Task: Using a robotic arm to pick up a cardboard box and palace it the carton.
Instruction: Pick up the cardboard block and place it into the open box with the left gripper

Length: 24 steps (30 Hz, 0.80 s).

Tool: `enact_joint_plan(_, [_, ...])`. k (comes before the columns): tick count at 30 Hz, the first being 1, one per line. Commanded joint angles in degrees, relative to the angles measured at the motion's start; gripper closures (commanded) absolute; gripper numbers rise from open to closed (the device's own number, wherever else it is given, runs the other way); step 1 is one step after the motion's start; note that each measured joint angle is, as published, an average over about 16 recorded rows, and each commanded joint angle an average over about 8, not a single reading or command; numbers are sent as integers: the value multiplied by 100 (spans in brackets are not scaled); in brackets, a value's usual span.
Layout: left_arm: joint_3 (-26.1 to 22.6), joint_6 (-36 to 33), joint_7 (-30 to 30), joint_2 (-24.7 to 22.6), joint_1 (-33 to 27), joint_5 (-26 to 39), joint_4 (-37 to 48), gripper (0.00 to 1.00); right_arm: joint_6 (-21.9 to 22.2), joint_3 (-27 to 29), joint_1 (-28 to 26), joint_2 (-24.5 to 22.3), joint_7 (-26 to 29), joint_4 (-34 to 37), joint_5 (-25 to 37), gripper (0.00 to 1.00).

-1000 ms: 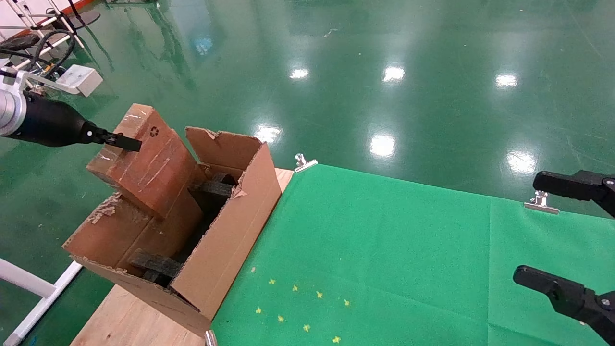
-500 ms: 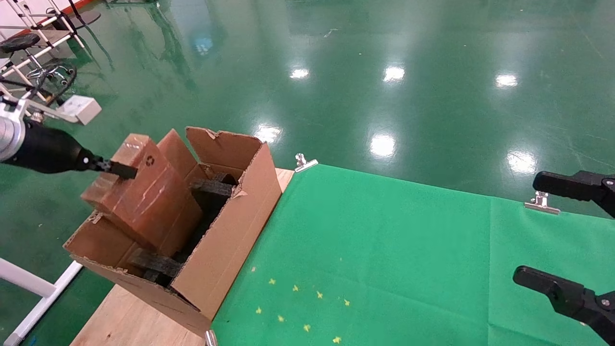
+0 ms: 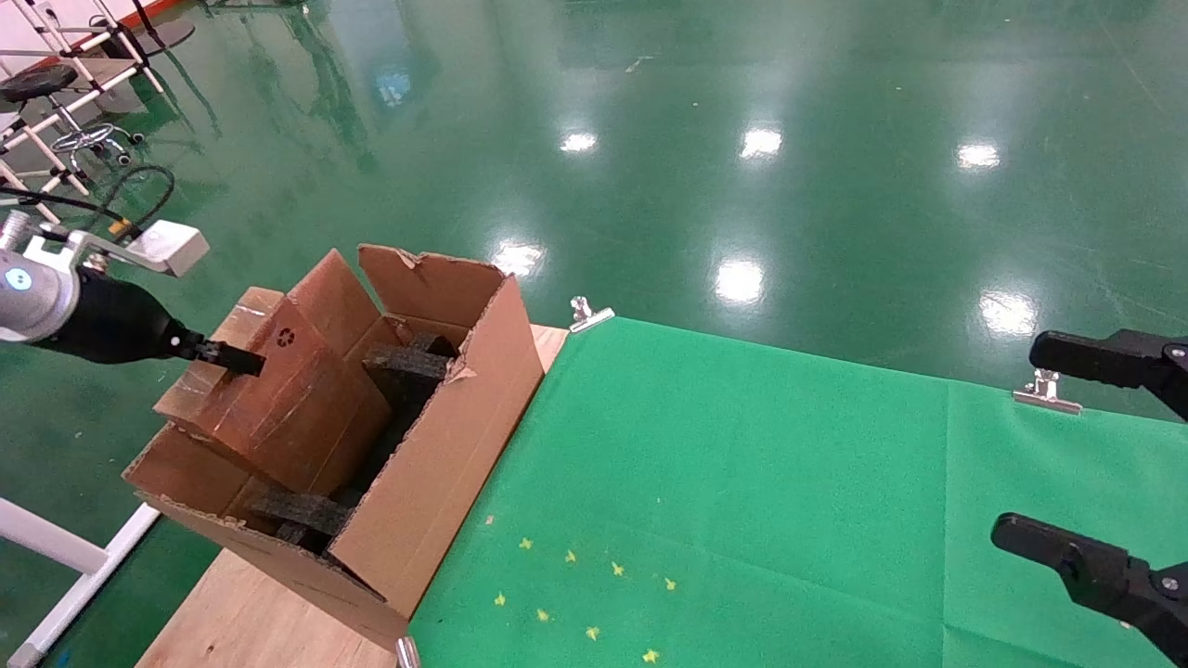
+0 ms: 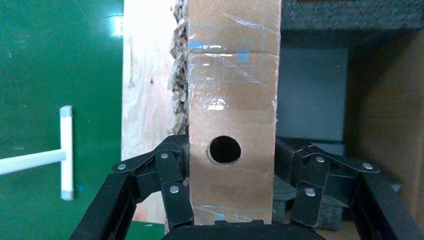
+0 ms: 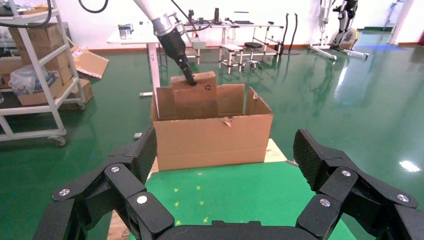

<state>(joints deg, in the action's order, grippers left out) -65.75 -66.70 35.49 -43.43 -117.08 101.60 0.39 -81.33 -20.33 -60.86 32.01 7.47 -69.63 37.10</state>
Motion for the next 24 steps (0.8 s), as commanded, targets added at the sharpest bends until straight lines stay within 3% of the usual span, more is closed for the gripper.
enact_joint_plan(1, [-17, 89, -13, -20, 72, 24, -15, 100, 0, 0, 0, 0, 0, 0, 0, 0])
enact_joint_plan(24, [201, 686, 120, -204, 912, -285, 23, 100, 0, 0, 0, 0, 0, 0, 0, 0])
